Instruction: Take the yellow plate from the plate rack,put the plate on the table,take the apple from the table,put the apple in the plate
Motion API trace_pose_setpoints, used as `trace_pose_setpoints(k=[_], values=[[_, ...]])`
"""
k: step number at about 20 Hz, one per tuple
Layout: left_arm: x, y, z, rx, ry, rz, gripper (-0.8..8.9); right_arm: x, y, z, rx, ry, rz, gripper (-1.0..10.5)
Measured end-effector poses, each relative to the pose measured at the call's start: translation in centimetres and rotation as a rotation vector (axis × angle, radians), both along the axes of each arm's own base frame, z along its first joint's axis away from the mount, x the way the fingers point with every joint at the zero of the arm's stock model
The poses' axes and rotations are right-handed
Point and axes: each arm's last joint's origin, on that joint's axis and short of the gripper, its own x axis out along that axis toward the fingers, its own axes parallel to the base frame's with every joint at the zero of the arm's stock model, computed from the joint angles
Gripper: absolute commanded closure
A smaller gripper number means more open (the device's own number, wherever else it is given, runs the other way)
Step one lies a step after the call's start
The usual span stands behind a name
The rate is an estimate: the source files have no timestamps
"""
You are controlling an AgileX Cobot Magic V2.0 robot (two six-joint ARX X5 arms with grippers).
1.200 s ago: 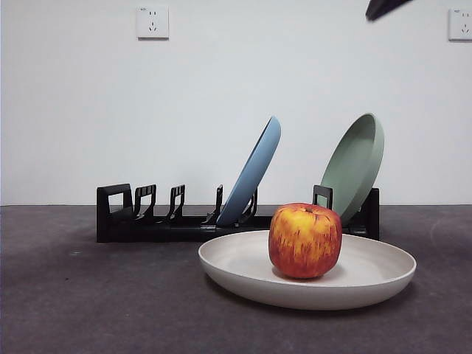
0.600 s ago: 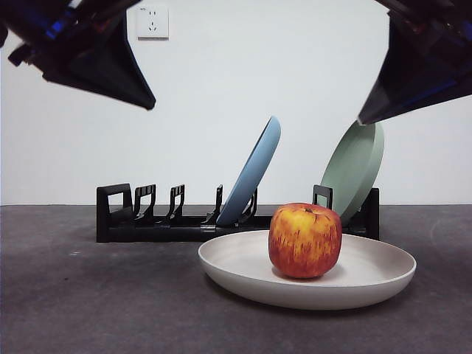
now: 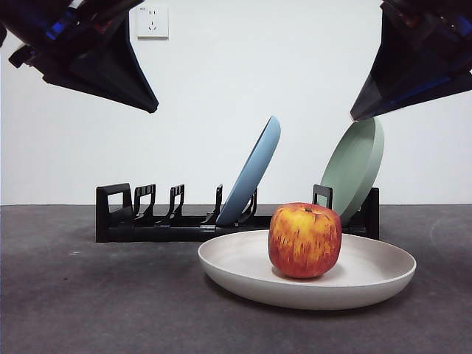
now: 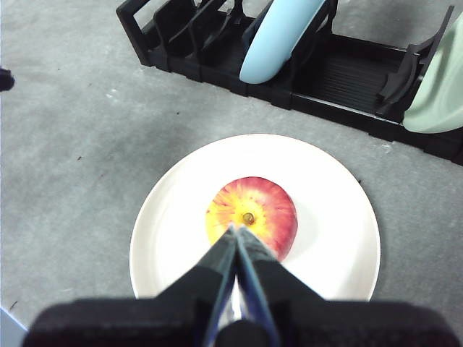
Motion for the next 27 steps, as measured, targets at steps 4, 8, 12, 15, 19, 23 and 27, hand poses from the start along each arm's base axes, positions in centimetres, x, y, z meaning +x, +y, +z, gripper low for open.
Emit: trace_pose_setpoints(k=[4, 8, 12, 15, 19, 23, 27], values=[[0.0, 0.0, 0.0, 0.000, 0.000, 0.000, 8.17, 0.0, 0.0, 0.0, 0.000, 0.000, 0.000, 9.5], [-0.7, 0.7, 0.6, -0.004, -0.009, 0.005, 8.17, 0.0, 0.0, 0.0, 0.000, 0.000, 0.000, 9.5], [-3.1, 3.3, 3.4, -0.077, -0.112, 0.017, 8.17, 0.0, 0.0, 0.0, 0.000, 0.000, 0.000, 9.5], [-4.6, 6.0, 5.4, -0.116, -0.257, 0.074, 8.17, 0.0, 0.0, 0.0, 0.000, 0.000, 0.000, 9.5], [-6.5, 10.1, 6.7, -0.157, -0.420, 0.275, 8.17, 0.0, 0.0, 0.0, 0.000, 0.000, 0.000, 9.5], [-7.0, 12.2, 2.5, -0.127, -0.431, 0.403, 8.17, 0.0, 0.0, 0.0, 0.000, 0.000, 0.000, 9.5], [-6.9, 13.3, -2.9, -0.120, -0.469, 0.495, 8.17, 0.0, 0.0, 0.0, 0.000, 0.000, 0.000, 9.5]])
